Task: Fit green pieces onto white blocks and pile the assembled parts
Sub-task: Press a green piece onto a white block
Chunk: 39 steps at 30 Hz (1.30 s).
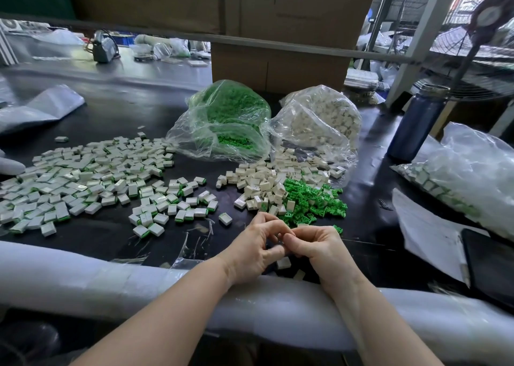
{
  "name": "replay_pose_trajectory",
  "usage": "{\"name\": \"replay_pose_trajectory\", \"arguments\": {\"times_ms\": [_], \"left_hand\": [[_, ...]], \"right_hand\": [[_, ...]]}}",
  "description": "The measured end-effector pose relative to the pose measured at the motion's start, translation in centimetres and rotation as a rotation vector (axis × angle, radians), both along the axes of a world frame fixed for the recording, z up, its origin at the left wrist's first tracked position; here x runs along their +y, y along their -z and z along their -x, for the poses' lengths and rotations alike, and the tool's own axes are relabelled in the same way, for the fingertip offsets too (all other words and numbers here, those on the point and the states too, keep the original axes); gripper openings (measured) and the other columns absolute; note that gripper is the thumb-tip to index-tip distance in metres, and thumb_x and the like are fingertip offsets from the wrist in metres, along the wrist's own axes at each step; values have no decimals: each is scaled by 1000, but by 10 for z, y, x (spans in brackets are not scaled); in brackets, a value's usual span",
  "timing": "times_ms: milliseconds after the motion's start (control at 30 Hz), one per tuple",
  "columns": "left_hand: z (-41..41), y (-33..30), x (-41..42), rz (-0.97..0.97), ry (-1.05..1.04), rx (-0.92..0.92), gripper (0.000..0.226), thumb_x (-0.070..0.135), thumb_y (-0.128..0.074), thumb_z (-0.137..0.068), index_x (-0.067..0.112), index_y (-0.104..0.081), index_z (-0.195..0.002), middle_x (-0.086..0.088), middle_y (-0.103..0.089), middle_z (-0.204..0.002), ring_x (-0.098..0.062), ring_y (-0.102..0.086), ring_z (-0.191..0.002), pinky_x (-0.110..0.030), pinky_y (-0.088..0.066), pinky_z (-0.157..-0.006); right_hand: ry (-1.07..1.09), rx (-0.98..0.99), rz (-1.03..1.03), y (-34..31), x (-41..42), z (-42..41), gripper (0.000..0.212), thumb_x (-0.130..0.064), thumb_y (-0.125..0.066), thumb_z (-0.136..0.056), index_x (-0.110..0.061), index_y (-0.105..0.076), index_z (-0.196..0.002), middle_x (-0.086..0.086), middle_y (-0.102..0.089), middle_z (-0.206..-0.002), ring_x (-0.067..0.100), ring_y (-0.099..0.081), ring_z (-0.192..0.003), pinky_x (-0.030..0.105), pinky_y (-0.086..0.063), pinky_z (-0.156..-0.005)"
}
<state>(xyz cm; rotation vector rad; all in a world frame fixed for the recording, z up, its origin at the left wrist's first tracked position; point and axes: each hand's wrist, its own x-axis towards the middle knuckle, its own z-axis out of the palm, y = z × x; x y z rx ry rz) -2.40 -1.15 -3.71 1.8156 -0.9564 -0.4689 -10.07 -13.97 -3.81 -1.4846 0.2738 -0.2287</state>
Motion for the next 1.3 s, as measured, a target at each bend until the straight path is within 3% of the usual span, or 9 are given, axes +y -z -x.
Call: {"name": "replay_pose_trajectory", "arguments": {"times_ms": [300, 433, 633, 867, 1067, 1167, 1300], "left_hand": [[-2, 2, 0, -4, 12, -5, 20, 2, -57, -87, 21, -58, -90, 6, -40, -102, -14, -47, -86, -16, -42, -80], [-2, 2, -1, 22, 2, 8, 19, 2, -56, -88, 20, -58, -92, 5, -40, -101, -13, -47, -84, -14, -42, -78], [-1, 2, 0, 14, 20, -18, 17, 1, -56, -87, 17, -59, -92, 7, -40, -100, -12, -47, -83, -15, -42, -77], [0, 2, 0, -28, 17, -52, 15, 3, -56, -87, 11, -62, -98, 8, -41, -99, -14, -49, -85, -28, -45, -86], [-2, -1, 2, 61, -36, -3, 11, 7, -57, -90, 17, -60, -92, 0, -43, -102, -15, -51, -83, -21, -49, -83], [-3, 0, 3, 73, -109, -19, 4, 13, -59, -89, 16, -62, -92, 1, -44, -101, -6, -49, -78, -8, -44, -75], [-4, 1, 3, 46, -141, -40, 6, 13, -60, -89, 12, -63, -94, -1, -46, -104, -4, -48, -75, -6, -42, -72]], "right_hand": [[16, 9, 0, 1, 0, -1, 9, 1, -67, -78, -3, -75, -75, 19, -68, -69, 31, -63, -65, 43, -52, -69], [3, 1, -4, 2, 1, -1, 8, -5, -67, -79, -4, -75, -76, 18, -69, -70, 27, -64, -63, 35, -52, -64], [8, 4, -4, 0, 0, 0, 7, 0, -67, -78, 0, -74, -78, 25, -68, -74, 32, -62, -69, 45, -50, -72], [22, 0, 22, -1, 0, 1, 9, 2, -66, -78, -1, -74, -74, 20, -66, -67, 30, -60, -63, 39, -51, -64], [13, -42, 50, -1, 5, -1, 11, -11, -64, -84, -9, -74, -80, 11, -71, -68, 18, -65, -61, 26, -53, -57], [111, -71, 7, 1, 5, -3, 8, -7, -64, -84, -3, -70, -89, 11, -72, -73, 19, -68, -63, 22, -53, -55], [181, -108, 152, 3, 2, -1, 7, -1, -70, -78, -8, -70, -77, 3, -70, -68, 10, -65, -62, 17, -48, -53]]}}
